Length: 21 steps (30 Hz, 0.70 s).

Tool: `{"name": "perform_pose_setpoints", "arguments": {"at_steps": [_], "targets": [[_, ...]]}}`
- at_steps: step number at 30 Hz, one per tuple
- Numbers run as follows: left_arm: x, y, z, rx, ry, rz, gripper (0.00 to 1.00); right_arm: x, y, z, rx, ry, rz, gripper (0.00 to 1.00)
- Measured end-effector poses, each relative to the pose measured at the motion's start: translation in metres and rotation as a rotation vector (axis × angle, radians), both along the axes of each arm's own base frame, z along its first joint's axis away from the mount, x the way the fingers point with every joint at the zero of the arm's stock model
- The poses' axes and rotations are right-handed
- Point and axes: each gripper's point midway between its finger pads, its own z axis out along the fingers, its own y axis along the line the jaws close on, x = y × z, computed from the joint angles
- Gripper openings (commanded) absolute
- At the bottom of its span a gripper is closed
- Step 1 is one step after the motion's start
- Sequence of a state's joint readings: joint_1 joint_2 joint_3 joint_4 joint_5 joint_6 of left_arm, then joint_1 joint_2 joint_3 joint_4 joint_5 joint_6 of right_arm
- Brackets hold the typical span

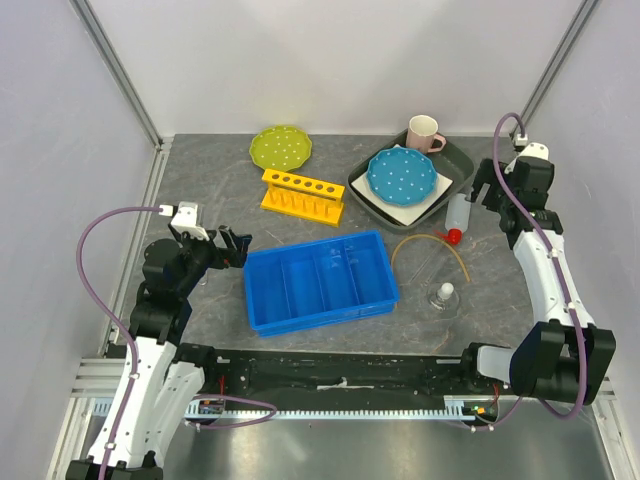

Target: Organize the chemistry lab equipment

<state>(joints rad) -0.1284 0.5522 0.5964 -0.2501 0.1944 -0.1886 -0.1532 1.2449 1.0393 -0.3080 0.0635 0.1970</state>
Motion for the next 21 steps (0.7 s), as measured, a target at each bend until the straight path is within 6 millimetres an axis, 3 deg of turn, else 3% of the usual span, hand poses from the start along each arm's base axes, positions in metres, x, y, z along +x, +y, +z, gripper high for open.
{"name": "perform_pose_setpoints", "arguments": {"at_steps": [9, 15, 21], "targets": [[0.000, -0.001, 0.002, -0.001, -0.010, -0.003, 1.00, 0.006, 0.039, 0.011, -0.155, -0.015, 0.361, 0.98], [0.000, -0.001, 0.003, -0.002, -0.011, -0.006, 0.99, -0.001, 0.088, -0.003, -0.357, 0.058, 0.604, 0.98], [0.000, -0.004, 0.002, -0.004, -0.008, -0.021, 0.99, 0.001, 0.080, -0.039, -0.390, 0.198, 0.640, 0.98]]}}
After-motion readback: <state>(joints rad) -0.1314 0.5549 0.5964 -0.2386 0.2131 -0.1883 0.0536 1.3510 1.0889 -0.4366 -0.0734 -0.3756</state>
